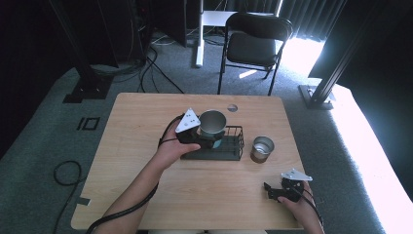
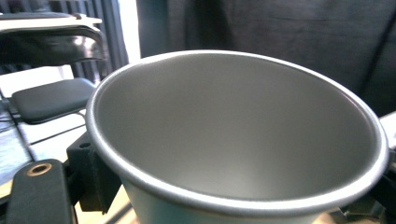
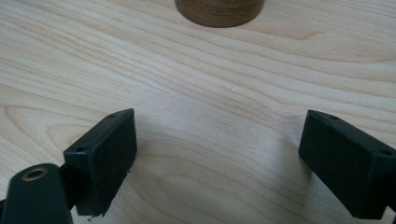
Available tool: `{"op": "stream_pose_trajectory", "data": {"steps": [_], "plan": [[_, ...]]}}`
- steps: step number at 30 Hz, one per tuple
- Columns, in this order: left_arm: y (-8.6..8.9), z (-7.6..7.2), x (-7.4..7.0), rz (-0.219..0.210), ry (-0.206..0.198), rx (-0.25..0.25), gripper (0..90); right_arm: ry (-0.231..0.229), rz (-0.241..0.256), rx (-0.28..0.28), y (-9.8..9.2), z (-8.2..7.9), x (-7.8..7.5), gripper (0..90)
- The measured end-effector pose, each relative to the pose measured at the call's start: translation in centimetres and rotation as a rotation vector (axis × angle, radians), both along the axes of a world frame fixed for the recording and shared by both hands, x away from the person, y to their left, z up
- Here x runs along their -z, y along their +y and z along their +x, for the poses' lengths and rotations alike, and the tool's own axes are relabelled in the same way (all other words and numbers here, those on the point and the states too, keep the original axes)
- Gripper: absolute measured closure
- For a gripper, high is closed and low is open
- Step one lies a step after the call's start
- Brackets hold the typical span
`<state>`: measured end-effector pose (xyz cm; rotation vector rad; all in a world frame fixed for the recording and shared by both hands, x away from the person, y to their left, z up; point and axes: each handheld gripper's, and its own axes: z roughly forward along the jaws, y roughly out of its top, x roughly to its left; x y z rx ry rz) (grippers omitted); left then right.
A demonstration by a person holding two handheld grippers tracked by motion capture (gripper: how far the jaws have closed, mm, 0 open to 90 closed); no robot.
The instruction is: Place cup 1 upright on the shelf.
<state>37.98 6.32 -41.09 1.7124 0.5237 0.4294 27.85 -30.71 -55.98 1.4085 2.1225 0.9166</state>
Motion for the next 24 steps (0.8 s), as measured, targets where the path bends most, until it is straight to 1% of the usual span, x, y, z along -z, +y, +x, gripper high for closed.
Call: {"op": "stream_pose_trajectory", "data": {"steps": [2,3,4,5,6,7,8,9,10,11,12,13,15,18,20,21,22,23,24], "plan": [[0.4,0.5,0.1,-0.018,0.001,-0.036,14.6,0.0,0.0,0.0,0.0,0.0,0.0,10.9],[0.4,0.5,0.1,-0.018,0.001,-0.036,14.7,0.0,0.0,0.0,0.0,0.0,0.0,10.9],[0.8,0.9,0.1,-0.019,0.0,-0.066,14.6,0.0,0.0,0.0,0.0,0.0,0.0,10.9],[0.8,0.9,0.1,-0.019,0.0,-0.066,14.6,0.0,0.0,0.0,0.0,0.0,0.0,10.9],[1.2,1.3,0.3,-0.028,0.001,-0.099,14.6,0.001,0.0,0.0,0.0,0.0,0.0,10.9],[1.2,1.3,0.3,-0.028,0.001,-0.099,14.6,0.001,0.0,0.0,0.0,0.0,0.0,10.9],[1.5,1.6,0.6,-0.026,0.004,-0.137,14.6,0.002,0.0,0.0,0.0,0.0,0.0,10.9],[1.7,1.8,0.8,-0.027,0.004,-0.161,14.6,0.002,0.0,0.0,0.0,0.0,0.0,10.9],[1.8,1.9,0.9,-0.026,0.005,-0.173,14.7,0.002,0.0,0.0,0.0,0.0,0.0,10.9],[1.8,1.9,0.9,-0.026,0.005,-0.173,14.7,0.002,0.0,0.0,0.0,0.0,0.0,10.9],[2.0,2.0,1.4,-0.021,0.009,-0.206,14.7,0.002,-0.001,0.0,0.0,0.0,0.0,10.9],[2.2,2.1,1.6,-0.021,0.017,-0.218,14.7,0.002,-0.001,-0.001,0.0,0.0,0.0,10.9],[2.4,2.2,2.2,-0.043,0.035,-0.235,14.6,0.002,0.0,0.0,0.0,0.0,0.0,10.9],[2.9,2.4,2.8,-0.037,0.044,-0.262,14.6,0.002,0.0,0.0,0.0,0.0,0.0,10.9],[3.0,2.5,3.0,-0.037,0.049,-0.267,14.6,0.002,0.0,0.0,0.0,0.0,0.0,10.9],[3.1,2.5,3.3,-0.041,0.051,-0.28,14.6,0.002,0.0,0.0,0.0,0.0,0.0,10.9],[3.3,2.6,3.6,-0.033,0.056,-0.293,14.6,0.002,0.0,0.0,0.0,0.0,0.0,10.9],[3.3,2.6,3.6,-0.033,0.056,-0.293,14.7,0.002,0.0,0.0,0.0,0.0,0.0,10.9],[3.4,2.7,4.0,-0.041,0.059,-0.314,14.7,0.002,0.0,0.0,0.0,0.0,0.0,10.9]]}}
